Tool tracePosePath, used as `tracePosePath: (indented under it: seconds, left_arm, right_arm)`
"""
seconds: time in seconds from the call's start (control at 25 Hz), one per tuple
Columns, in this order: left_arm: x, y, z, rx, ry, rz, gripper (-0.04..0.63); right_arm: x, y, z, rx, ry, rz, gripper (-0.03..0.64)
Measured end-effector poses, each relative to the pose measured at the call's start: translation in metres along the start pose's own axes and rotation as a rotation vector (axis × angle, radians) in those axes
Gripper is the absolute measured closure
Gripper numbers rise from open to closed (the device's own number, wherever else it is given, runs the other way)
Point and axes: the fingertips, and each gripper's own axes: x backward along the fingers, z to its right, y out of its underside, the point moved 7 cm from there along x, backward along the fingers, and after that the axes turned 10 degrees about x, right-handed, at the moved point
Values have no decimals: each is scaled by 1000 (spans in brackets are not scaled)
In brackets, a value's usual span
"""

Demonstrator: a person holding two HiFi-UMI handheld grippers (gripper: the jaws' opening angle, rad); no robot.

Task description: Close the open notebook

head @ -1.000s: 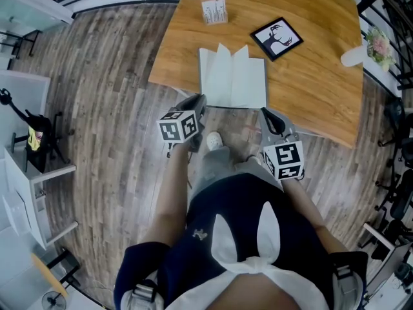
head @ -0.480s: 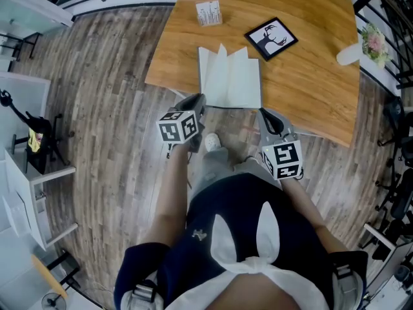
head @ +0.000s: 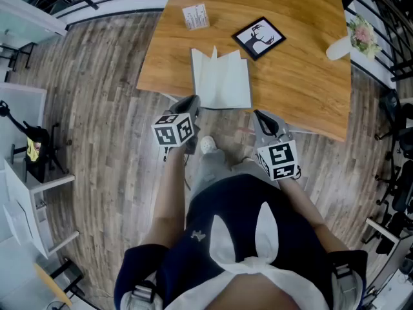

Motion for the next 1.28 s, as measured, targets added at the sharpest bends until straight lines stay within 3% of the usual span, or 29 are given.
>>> tracePosePath:
  seconds: [1.28]
  left_arm:
    - [-36,11,60,-105,72,-37,550]
  right_arm:
    - [9,8,40,-2,52,7,618]
